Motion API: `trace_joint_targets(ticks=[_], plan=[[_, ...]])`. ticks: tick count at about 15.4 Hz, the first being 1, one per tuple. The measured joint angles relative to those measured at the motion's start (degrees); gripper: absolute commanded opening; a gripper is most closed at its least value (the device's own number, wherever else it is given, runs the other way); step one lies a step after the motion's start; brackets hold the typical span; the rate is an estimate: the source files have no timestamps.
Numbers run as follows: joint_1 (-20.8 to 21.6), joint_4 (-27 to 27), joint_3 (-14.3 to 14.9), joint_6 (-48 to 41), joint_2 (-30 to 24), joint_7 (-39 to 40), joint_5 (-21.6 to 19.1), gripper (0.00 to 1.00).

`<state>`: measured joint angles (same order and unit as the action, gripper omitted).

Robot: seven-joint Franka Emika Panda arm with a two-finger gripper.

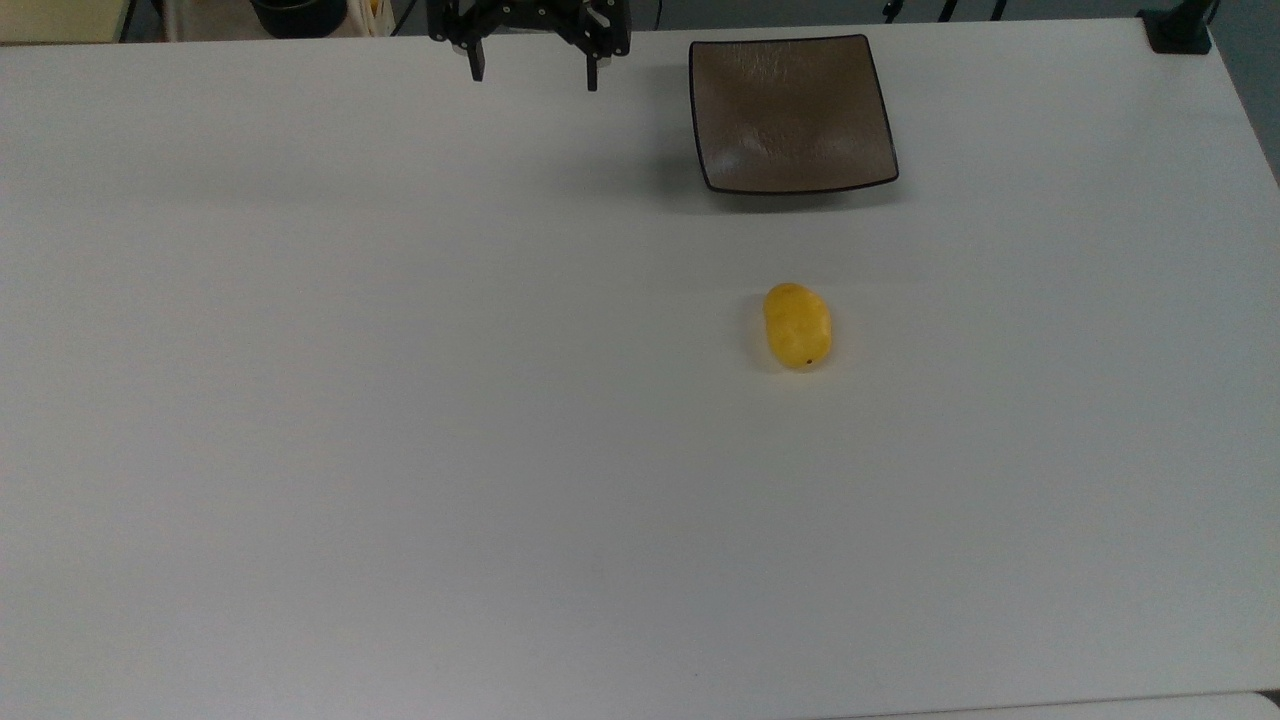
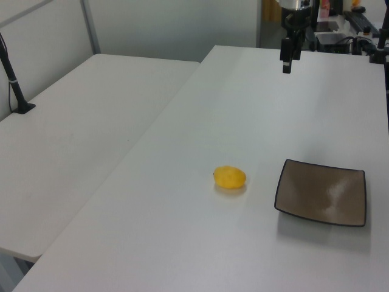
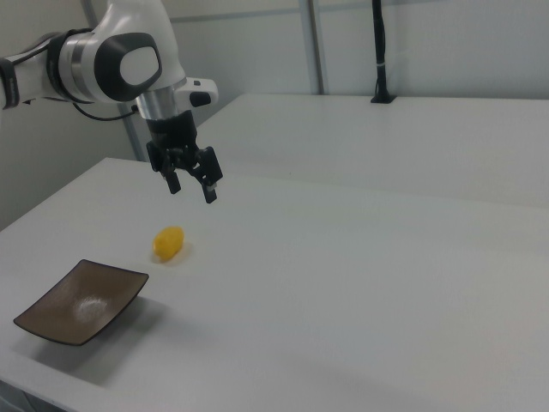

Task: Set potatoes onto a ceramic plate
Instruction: 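Move the open gripper toward the yellow potato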

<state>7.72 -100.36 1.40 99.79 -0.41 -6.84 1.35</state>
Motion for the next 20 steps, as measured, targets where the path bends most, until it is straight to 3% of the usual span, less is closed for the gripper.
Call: trace_joint_targets(ticks=[20], plan=[[1.1,-0.7,-2.2,6.2,0.3,0.0,-0.1,1.00]])
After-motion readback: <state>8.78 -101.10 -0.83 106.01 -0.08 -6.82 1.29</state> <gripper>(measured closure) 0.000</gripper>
